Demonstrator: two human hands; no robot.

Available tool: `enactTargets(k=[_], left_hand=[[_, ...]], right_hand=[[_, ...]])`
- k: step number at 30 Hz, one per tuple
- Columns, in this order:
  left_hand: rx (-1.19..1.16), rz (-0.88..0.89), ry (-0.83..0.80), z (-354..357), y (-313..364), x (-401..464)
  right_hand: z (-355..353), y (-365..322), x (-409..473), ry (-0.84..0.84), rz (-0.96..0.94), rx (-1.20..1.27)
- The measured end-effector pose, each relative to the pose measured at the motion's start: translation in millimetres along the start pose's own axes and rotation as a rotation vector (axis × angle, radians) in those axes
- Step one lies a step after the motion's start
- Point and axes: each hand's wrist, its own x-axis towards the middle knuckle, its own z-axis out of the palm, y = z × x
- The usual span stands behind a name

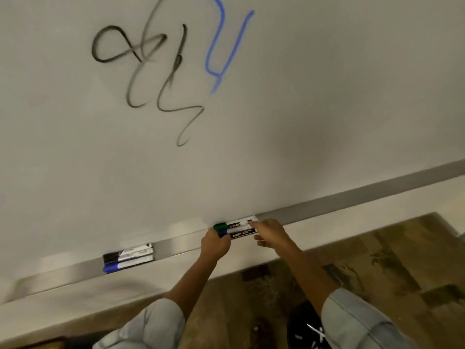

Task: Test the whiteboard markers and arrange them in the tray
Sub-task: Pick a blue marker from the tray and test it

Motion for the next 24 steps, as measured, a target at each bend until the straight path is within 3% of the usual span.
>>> enactTargets(k=[4,8,13,17,20,24], left_hand=[[-0.093,-0.022,0.047,-6,1,0],[-0.188,0.049,0.171,-25,3,-14],[-0.366,0.598,0.344,-73,51,-73],[-0.688,0.967,0.387,-144,113,-131],[-0.971,0.998,0.309,-193,149,-165],[-1.14,0.994,0.086,-229,169,-196]], right_hand=[[11,0,2,0.025,-0.027,-0.076],[9,-10,-12,0.098,-0.057,0.107],[12,-81,-75,-0.061,-0.309,0.648],[28,-163,-149,-0.25,-0.602,0.841],[48,-216,-199,-0.32,-0.772,0.902],[84,-261,-249,-0.319,-0.964,0.9]])
